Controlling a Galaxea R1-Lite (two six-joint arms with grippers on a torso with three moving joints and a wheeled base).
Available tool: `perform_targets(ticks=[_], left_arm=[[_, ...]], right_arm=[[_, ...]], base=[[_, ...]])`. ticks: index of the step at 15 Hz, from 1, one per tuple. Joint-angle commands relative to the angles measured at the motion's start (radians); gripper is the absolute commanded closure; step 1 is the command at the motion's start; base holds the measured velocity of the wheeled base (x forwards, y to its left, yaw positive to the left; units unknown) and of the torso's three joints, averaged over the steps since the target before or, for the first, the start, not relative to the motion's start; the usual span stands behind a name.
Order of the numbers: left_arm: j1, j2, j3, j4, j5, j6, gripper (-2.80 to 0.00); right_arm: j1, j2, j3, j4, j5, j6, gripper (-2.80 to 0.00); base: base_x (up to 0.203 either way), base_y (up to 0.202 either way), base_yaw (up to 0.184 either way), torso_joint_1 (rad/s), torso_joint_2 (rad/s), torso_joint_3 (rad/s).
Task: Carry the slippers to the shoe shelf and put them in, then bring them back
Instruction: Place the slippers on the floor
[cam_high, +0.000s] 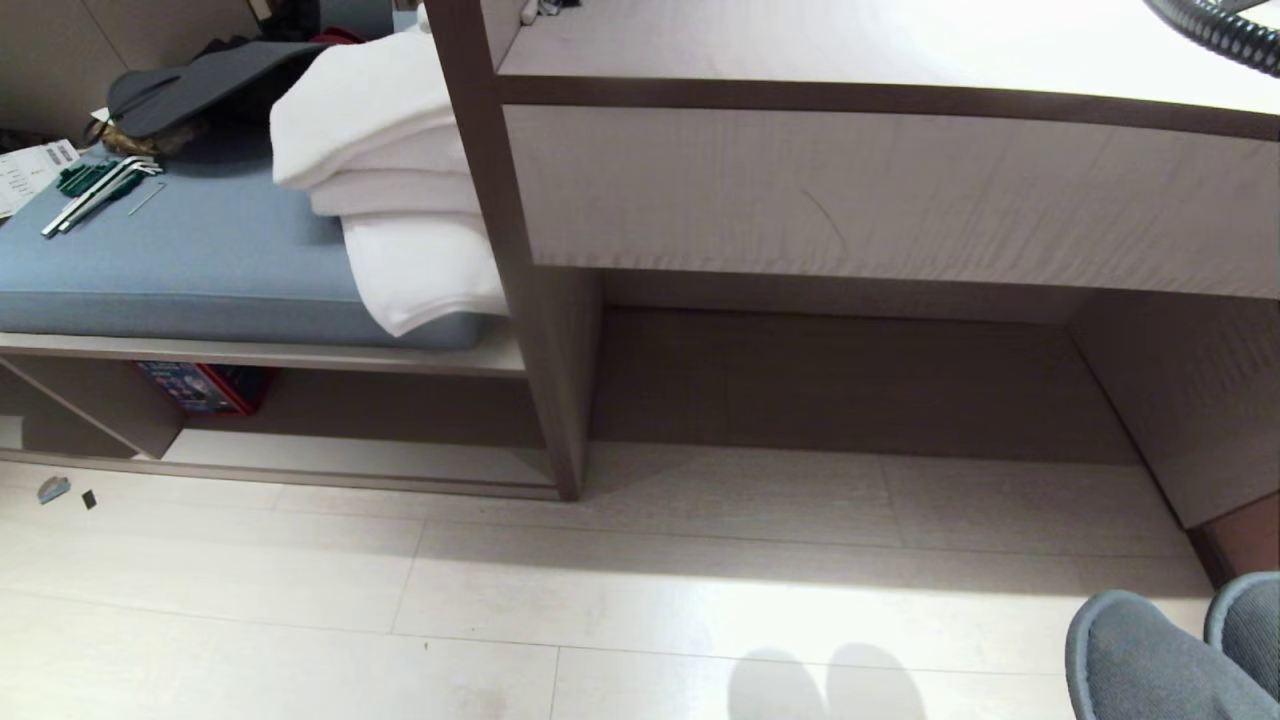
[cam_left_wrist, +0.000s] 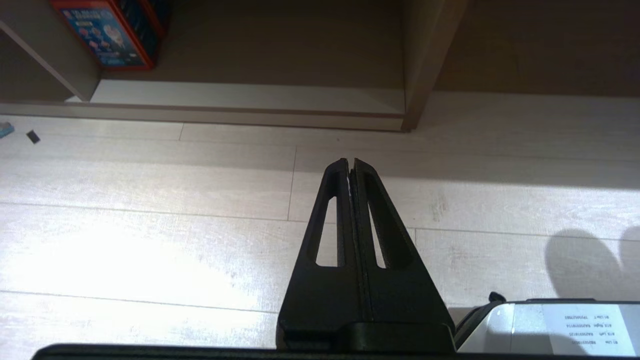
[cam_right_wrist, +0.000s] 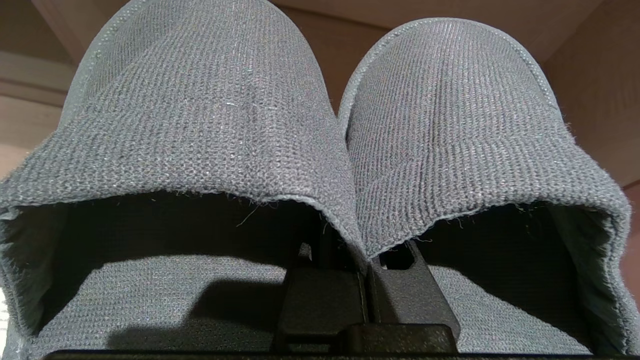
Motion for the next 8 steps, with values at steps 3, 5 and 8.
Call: perform_targets(ticks=[3, 5, 8], left_arm=[[0.000, -0.020, 0.001, -0.002, 0.000, -0.002, 0.00], [0.000, -0.020, 0.001, -0.002, 0.000, -0.002, 0.00], [0.000, -0.020, 0.001, -0.002, 0.000, -0.002, 0.00]], right_arm=[[0.000, 0.001, 0.000, 0.001, 0.000, -0.001, 0.00], [0.000, 0.001, 0.000, 0.001, 0.000, -0.001, 0.00], [0.000, 0.001, -0.001, 0.001, 0.000, -0.001, 0.00]], base=[[0.000, 0.000, 0.000, 0.001, 0.00, -0.196], [0.000, 0.000, 0.000, 0.003, 0.00, -0.199], [0.000, 0.000, 0.000, 0.005, 0.01, -0.195]])
